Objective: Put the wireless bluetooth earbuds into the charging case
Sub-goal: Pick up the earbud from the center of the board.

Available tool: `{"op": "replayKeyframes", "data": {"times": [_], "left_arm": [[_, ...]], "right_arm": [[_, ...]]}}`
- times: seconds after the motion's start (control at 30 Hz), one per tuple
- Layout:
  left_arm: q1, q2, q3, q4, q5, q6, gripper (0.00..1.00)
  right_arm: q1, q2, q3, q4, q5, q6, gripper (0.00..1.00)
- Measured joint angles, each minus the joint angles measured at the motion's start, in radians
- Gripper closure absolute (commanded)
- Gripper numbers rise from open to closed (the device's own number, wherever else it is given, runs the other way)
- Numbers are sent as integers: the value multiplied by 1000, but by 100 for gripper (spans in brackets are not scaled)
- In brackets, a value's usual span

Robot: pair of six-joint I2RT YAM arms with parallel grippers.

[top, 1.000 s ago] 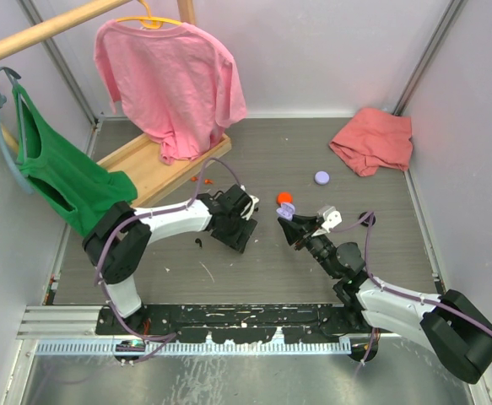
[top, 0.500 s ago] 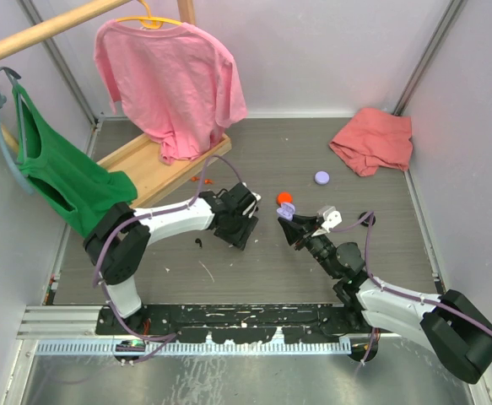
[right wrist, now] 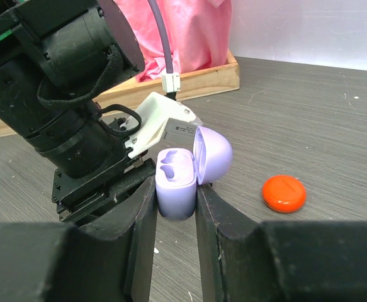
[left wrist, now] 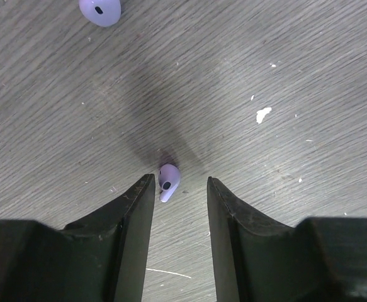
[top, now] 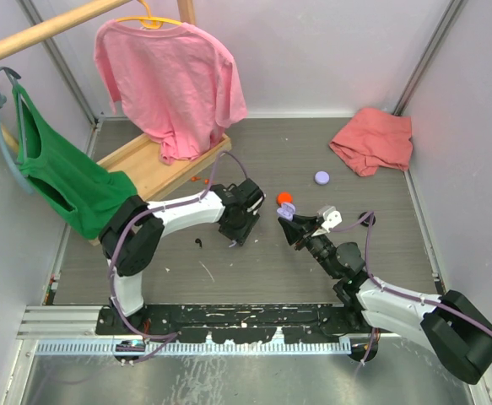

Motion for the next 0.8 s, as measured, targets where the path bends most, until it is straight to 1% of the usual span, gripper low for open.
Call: {"op": "replayKeyframes", "data": {"times": [0.23,0.47,0.63,0.8], "left_arm": [[0,19,10,-30,0,7,62],[0,44,29,-38,0,13,65],[0,65,51,-48,0,26,69],[0,71,58,-57,-2,31,75]], "right_arm": [[0,-13,0,-18,3,0,99],[0,-13,0,-28,3,0,99],[0,-13,0,-35,3,0,99],[0,-13,0,-39,3,-1,99]]}}
